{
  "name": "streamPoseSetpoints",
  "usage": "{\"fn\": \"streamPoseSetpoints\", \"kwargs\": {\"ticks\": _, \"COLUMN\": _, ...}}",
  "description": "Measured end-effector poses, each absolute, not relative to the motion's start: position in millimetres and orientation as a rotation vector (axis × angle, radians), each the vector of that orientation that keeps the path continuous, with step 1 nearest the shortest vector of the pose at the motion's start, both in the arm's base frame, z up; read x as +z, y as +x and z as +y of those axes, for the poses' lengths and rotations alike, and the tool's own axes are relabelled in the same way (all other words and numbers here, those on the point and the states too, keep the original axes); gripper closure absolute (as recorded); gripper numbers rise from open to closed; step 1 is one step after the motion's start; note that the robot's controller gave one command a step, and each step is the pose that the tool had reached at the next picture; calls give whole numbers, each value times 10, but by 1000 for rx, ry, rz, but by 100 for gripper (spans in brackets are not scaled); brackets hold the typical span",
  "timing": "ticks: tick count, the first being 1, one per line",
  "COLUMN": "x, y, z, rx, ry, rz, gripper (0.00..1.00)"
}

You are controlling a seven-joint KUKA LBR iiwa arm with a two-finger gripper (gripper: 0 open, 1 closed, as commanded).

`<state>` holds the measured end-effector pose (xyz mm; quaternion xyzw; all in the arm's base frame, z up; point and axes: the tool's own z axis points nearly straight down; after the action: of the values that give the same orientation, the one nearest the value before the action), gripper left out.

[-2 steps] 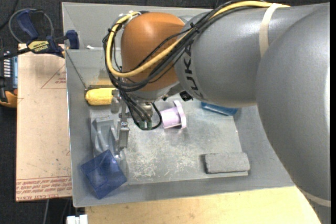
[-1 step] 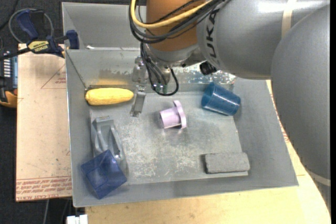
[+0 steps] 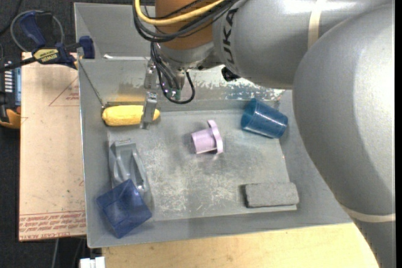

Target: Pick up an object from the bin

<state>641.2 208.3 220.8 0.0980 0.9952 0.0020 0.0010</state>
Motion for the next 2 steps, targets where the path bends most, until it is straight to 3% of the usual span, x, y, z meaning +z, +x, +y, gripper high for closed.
{"fn": "streamPoseSetpoints", "kwargs": {"ticks": 1, "x": 1840, "y": 6135, "z": 1717, "rx": 2, "ry": 248, "rz": 3123, "gripper": 0}}
{"fn": "streamPoseSetpoints", "kwargs": {"ticks": 2, "x": 1615, "y": 6173, "z": 2454, "rx": 19, "ry": 804, "rz": 3028, "gripper": 0}}
